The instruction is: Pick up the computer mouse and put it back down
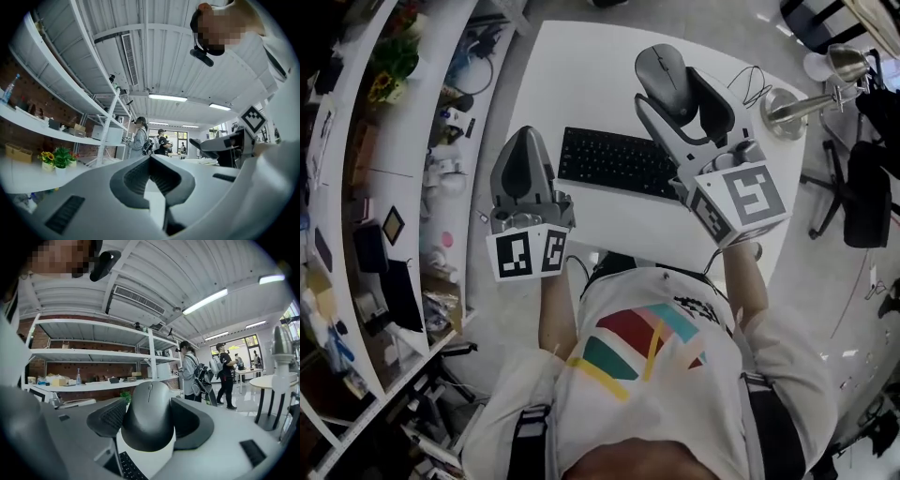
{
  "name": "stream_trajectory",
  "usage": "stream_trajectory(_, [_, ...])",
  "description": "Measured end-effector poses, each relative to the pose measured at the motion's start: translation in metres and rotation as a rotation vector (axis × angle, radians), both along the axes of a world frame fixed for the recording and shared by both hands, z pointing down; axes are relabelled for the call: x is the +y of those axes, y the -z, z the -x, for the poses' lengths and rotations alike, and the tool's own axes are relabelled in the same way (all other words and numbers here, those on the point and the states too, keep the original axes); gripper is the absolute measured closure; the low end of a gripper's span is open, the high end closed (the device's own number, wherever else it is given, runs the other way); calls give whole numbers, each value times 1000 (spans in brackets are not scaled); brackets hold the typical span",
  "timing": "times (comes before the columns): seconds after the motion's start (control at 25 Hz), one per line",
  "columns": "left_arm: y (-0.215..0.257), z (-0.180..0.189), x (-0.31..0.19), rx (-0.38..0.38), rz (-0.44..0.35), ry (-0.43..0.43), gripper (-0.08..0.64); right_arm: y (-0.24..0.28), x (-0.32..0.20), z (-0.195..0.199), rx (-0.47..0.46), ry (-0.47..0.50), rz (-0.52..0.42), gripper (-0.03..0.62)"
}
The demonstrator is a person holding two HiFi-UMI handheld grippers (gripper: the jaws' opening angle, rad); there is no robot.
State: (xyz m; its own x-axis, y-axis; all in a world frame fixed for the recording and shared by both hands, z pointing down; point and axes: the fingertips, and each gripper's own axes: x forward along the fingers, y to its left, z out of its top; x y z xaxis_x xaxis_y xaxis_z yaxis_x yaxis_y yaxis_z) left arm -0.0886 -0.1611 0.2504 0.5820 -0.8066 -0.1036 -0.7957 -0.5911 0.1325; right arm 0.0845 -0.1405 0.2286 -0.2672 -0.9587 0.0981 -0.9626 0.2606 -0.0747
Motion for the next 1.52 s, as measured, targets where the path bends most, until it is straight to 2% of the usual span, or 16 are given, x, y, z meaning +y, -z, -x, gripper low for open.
stream_trajectory(0.32, [-22,65,-9,-2,39,159,517,-16,-46,87,112,266,26,284])
stream_trajectory(0.48, [-40,108,-15,-4,69,260,517,-47,-59,143,186,414,88,284])
stream_trajectory(0.56, [-53,128,-12,-7,99,306,517,-63,-66,175,193,485,91,284])
stream_trajectory(0.64, [-66,147,-7,-12,130,346,517,-88,-71,206,206,547,137,284])
stream_trajectory(0.84, [-101,188,-7,28,195,397,517,-153,-84,268,277,646,241,284])
stream_trajectory(0.96, [-122,195,-2,39,234,416,517,-188,-90,282,311,669,290,284])
stream_trajectory(1.32, [-162,196,3,28,319,431,517,-264,-100,286,420,718,434,284])
stream_trajectory(1.52, [-186,215,-11,33,349,460,517,-303,-107,298,473,761,497,284])
